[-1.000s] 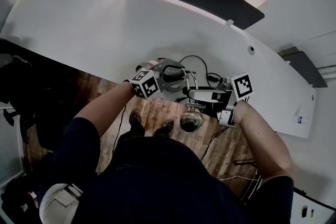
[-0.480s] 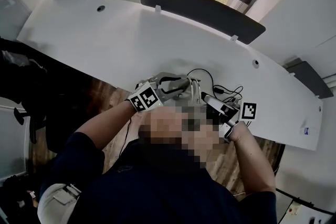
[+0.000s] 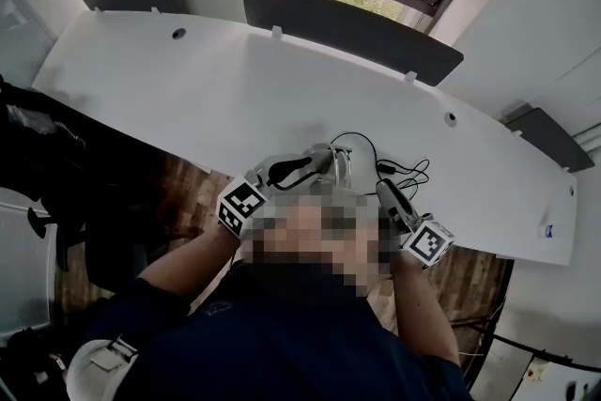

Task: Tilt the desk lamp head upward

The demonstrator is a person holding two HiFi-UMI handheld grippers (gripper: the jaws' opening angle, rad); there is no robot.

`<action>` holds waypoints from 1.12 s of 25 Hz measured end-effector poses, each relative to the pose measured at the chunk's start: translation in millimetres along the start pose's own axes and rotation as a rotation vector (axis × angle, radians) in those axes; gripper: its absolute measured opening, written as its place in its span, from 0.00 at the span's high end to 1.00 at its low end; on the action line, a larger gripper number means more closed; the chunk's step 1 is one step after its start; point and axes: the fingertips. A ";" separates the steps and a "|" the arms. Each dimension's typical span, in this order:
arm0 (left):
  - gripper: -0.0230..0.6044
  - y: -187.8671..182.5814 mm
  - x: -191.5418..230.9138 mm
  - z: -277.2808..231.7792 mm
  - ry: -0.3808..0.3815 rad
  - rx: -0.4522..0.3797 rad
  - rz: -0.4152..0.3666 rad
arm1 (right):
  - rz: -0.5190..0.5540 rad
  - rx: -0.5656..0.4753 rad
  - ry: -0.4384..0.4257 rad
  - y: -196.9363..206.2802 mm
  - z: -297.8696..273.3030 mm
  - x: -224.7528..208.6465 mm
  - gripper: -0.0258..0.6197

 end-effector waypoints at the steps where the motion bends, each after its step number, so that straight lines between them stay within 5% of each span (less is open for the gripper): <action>1: 0.78 -1.8 -2.8 2.7 -0.007 -0.011 0.016 | 0.046 -0.006 0.040 2.0 3.0 -3.1 0.78; 7: 0.85 -9.5 -17.1 14.9 -0.041 -0.037 0.045 | 0.397 0.031 0.174 13.4 6.0 12.4 0.88; 13: 0.95 -13.9 -36.0 24.1 -0.047 -0.037 -0.029 | 0.670 0.031 0.229 13.4 4.5 35.6 0.93; 18: 0.95 -1.8 -42.2 24.1 -0.059 -0.020 0.012 | 0.634 0.054 0.242 27.8 1.8 34.9 0.95; 28: 0.95 6.5 -54.4 21.0 -0.032 0.012 -0.029 | 0.614 0.068 0.226 33.1 -0.5 37.9 0.95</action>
Point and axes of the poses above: the fingertips, and each gripper's own axes: z backward along the fingers, x to its left, y out of its underside, and after that the axes turned 6 degrees about z, right-handed
